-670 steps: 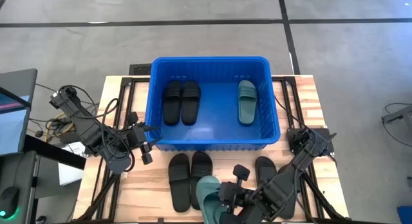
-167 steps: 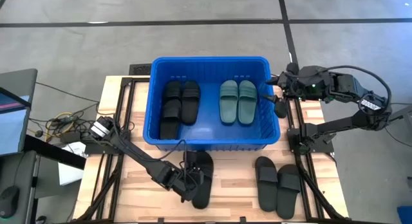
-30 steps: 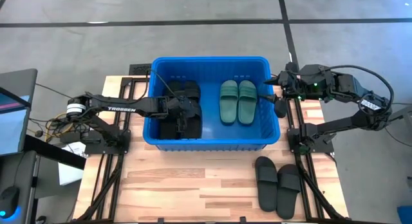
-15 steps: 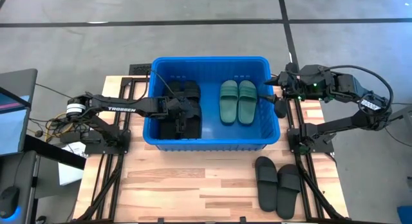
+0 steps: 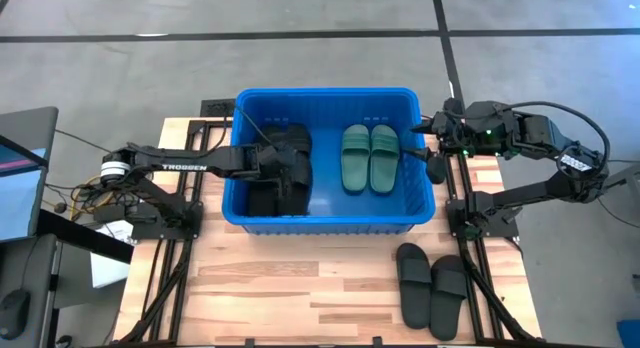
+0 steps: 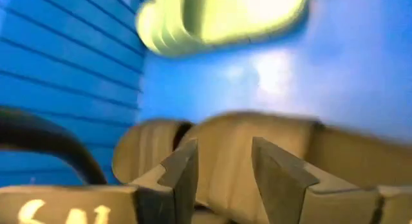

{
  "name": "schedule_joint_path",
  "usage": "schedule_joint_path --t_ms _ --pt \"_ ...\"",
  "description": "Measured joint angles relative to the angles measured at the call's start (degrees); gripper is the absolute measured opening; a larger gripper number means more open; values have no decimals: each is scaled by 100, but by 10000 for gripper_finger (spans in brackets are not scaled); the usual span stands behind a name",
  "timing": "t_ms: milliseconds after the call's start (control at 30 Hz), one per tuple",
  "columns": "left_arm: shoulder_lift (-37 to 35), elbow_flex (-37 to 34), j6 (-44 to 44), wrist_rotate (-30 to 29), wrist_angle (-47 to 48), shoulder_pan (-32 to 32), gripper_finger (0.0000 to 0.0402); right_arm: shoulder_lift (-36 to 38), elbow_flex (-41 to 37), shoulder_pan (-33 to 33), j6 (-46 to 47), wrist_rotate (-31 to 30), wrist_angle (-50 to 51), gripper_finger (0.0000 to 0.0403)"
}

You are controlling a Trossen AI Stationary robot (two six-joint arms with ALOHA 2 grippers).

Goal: Pick and place slides into bin
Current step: Put the right black slide into the blue bin

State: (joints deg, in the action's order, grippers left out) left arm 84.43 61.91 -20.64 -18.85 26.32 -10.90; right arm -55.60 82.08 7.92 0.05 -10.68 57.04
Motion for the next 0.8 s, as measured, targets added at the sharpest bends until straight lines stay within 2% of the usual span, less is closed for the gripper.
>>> schedule_joint_path --t_ms 400,633,800 --pt "-244 1192 33 294 923 2 133 -2 2 0 -22 2 142 249" --pt "-249 1223 397 -588 923 -11 133 -2 2 -4 -40 38 200 249" --pt "-468 1361 1139 -107 810 45 133 -2 2 -179 106 1164 646 249"
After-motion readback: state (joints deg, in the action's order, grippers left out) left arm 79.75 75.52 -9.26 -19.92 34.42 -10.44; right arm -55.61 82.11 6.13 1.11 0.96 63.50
